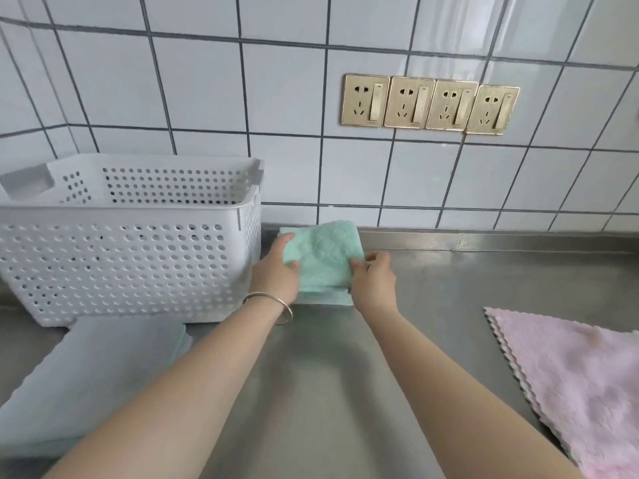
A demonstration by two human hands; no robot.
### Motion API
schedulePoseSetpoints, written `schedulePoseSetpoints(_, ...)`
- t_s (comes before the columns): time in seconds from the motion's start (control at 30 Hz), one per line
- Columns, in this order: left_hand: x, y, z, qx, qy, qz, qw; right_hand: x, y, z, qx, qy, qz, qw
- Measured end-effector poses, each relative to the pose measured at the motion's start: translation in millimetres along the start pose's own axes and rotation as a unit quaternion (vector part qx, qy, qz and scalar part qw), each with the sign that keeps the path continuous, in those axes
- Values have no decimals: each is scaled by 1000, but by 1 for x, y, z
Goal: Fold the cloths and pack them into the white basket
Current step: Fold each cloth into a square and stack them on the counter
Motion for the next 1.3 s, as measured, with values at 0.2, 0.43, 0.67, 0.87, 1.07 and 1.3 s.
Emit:
schedulePoseSetpoints(0.2,54,-13,41,142,-36,23,989,55,29,21,-57,6,18,998)
schedulePoseSetpoints(0.43,63,-18,62,192,-45,36,980,71,45,28,-193,-9,-24,981)
schedulePoseSetpoints(0.67,66,-18,82,381,-68,97,917,74,41,74,-513,-180,-224,809)
schedulePoseSetpoints(0.87,71,-42,92,389,-153,64,906,83,63,86,-460,-238,-131,845)
schedulePoseSetpoints(1.07,55,11,63,393,-73,140,906,60,11,46,-361,-194,-166,897)
schedulePoseSetpoints(1.3,-56,123,97,203,-45,327,922,-47,-5,-142,-377,-23,-234,896)
Point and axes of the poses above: each hand's wrist, its own x-axis towards the middle knuckle, its own z-axis out of the palm, y = z × x, the point moved 8 cm from there along x, towards the middle knuckle, and after that the axes turned 14 degrees about x, right-handed, at the moved point
